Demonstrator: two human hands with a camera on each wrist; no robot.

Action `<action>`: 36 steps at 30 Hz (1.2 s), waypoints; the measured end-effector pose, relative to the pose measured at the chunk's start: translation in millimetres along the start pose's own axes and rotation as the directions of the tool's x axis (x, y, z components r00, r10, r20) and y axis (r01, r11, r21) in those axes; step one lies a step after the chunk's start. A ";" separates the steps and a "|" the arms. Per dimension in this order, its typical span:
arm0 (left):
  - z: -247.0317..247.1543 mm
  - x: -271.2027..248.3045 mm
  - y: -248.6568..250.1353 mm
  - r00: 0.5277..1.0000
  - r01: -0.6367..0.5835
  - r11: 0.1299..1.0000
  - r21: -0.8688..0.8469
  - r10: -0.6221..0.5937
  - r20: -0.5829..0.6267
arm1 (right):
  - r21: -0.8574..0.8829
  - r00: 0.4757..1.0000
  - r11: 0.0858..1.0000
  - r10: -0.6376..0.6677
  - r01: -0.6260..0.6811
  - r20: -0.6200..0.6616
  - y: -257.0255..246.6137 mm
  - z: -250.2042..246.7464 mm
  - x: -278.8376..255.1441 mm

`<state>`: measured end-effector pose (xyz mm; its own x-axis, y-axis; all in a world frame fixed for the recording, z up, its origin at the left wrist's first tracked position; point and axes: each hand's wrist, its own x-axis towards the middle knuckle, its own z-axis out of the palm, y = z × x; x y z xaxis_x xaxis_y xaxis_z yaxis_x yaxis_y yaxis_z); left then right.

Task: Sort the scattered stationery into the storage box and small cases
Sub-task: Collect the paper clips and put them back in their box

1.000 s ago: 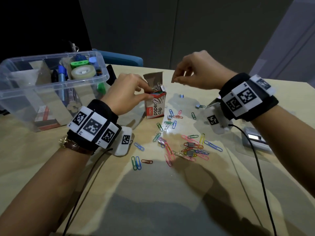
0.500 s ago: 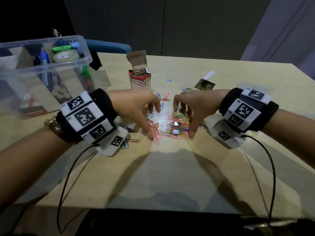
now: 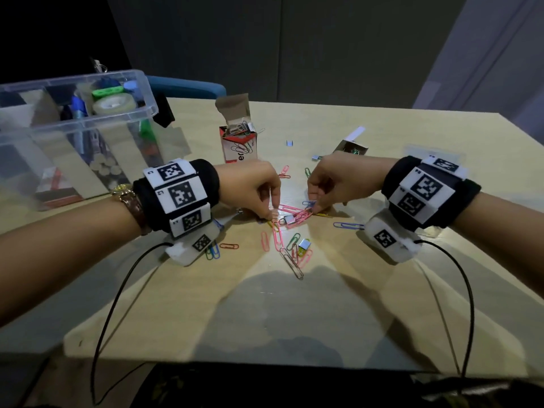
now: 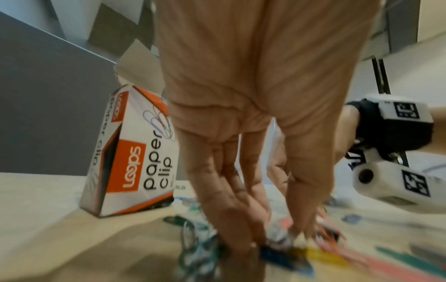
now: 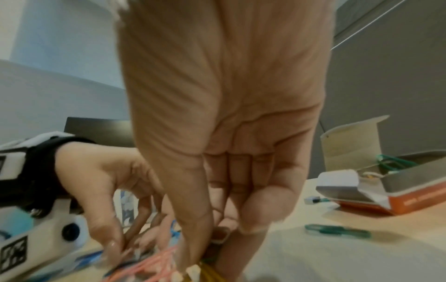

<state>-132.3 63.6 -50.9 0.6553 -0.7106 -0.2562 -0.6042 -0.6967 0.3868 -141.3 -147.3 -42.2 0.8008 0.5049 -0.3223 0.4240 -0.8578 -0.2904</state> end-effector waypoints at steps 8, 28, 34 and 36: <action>-7.0 17.0 14.7 0.990 -0.015 0.986 0.164 0.037 -0.132 | 0.013 0.992 1.000 0.024 -0.023 -0.122 7.7 -37.4 -25.4; -0.5 28.6 29.5 0.999 0.005 1.000 -0.009 -0.005 -0.046 | 0.042 0.953 0.997 0.081 -0.072 -0.293 14.7 -78.4 -29.3; -3.7 26.0 30.3 0.997 0.006 1.000 0.023 -0.004 -0.078 | 0.146 0.934 0.988 0.099 -0.051 -0.344 10.6 -89.6 -22.0; -9.7 20.0 28.0 0.992 -0.021 1.000 -0.020 0.018 -0.124 | 0.158 0.929 0.986 0.112 -0.059 -0.352 10.7 -92.4 -20.1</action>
<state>-131.7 30.8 -36.6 0.6953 -0.7054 -0.1377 -0.6082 -0.6796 0.4100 -113.8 -175.6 44.4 0.9404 0.3397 -0.0153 0.3040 -0.8600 -0.4098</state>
